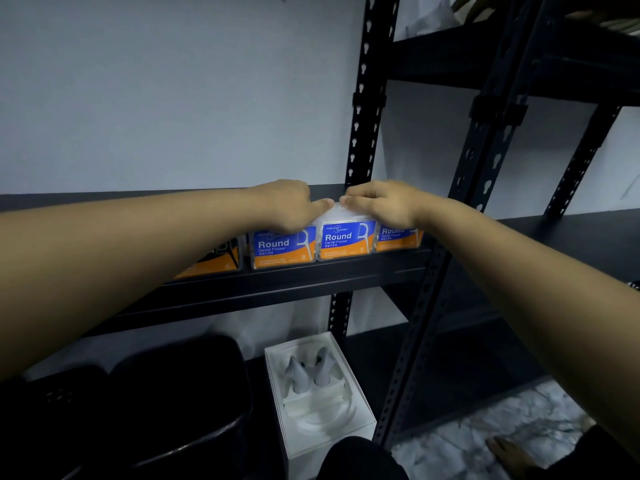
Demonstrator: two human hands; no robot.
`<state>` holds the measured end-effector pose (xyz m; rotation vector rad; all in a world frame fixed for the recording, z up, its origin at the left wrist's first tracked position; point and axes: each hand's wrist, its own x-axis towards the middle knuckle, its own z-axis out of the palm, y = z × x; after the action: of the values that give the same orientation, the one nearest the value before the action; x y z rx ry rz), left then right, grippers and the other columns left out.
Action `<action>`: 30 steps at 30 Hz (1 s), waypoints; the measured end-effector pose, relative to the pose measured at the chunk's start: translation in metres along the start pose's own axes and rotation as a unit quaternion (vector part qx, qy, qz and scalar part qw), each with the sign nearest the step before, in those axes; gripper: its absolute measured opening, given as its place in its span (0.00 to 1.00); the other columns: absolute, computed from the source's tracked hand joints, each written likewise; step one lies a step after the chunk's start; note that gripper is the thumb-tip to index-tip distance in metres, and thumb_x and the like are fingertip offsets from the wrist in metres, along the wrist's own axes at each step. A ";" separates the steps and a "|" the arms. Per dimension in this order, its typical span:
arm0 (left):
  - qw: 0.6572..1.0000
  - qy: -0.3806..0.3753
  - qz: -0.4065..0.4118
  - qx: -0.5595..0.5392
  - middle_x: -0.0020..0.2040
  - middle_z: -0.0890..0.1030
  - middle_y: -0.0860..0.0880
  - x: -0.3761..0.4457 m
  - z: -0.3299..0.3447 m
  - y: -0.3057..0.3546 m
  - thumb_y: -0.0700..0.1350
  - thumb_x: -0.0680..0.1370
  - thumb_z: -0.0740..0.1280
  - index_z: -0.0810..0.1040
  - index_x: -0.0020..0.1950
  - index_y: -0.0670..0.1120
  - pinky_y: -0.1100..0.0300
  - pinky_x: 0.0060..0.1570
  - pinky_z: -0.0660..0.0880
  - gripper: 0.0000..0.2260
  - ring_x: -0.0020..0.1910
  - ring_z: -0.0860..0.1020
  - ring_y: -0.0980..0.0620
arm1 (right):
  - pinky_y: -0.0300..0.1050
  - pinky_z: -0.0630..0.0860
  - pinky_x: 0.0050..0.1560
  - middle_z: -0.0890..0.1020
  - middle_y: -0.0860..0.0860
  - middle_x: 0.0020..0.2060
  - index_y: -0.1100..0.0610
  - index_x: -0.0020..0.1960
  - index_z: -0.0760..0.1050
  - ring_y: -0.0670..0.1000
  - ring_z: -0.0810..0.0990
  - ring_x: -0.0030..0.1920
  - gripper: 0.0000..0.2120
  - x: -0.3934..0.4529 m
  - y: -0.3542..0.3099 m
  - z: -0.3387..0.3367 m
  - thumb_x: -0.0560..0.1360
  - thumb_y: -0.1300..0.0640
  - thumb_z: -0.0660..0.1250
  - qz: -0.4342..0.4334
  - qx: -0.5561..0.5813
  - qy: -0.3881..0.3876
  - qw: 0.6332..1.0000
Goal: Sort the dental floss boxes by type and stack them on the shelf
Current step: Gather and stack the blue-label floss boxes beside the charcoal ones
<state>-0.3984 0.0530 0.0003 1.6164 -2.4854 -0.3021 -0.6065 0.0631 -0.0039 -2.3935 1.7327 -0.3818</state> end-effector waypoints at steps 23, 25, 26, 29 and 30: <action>1.000 0.013 -0.013 -0.007 0.40 0.79 0.48 -0.002 0.001 0.003 0.64 0.82 0.53 0.77 0.53 0.44 0.59 0.33 0.67 0.26 0.38 0.77 0.52 | 0.50 0.78 0.53 0.85 0.47 0.44 0.51 0.51 0.77 0.48 0.84 0.45 0.19 -0.001 0.001 0.000 0.84 0.39 0.55 -0.009 0.008 0.006 1.000; 1.000 -0.005 -0.013 -0.025 0.43 0.81 0.48 -0.003 -0.003 0.002 0.66 0.82 0.53 0.78 0.54 0.45 0.59 0.36 0.69 0.27 0.40 0.79 0.52 | 0.49 0.78 0.51 0.85 0.47 0.43 0.50 0.49 0.77 0.47 0.84 0.45 0.18 -0.002 0.001 0.000 0.84 0.39 0.55 -0.009 0.009 0.008 1.000; 0.999 -0.014 -0.016 -0.035 0.46 0.83 0.47 -0.003 -0.005 0.001 0.68 0.81 0.53 0.78 0.55 0.45 0.58 0.39 0.71 0.28 0.42 0.81 0.51 | 0.48 0.78 0.50 0.85 0.47 0.44 0.50 0.49 0.77 0.47 0.84 0.45 0.18 -0.002 0.000 0.000 0.84 0.39 0.55 -0.009 0.012 0.007 1.000; 0.998 -0.033 -0.021 -0.048 0.49 0.84 0.48 -0.003 -0.010 0.000 0.73 0.76 0.57 0.78 0.55 0.48 0.56 0.47 0.75 0.30 0.46 0.83 0.49 | 0.47 0.77 0.50 0.85 0.48 0.45 0.52 0.52 0.78 0.48 0.84 0.46 0.19 -0.003 -0.001 0.000 0.84 0.40 0.56 -0.011 0.013 0.009 1.000; 0.998 -0.043 -0.018 -0.047 0.48 0.85 0.49 -0.004 -0.012 0.000 0.73 0.74 0.60 0.79 0.54 0.49 0.56 0.47 0.75 0.29 0.46 0.83 0.49 | 0.48 0.77 0.50 0.85 0.49 0.45 0.52 0.53 0.78 0.49 0.84 0.46 0.19 -0.003 -0.001 0.000 0.84 0.41 0.56 -0.012 0.011 0.012 1.000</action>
<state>-0.3936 0.0557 0.0120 1.6441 -2.4649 -0.4960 -0.6066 0.0662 -0.0041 -2.4062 1.7026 -0.4308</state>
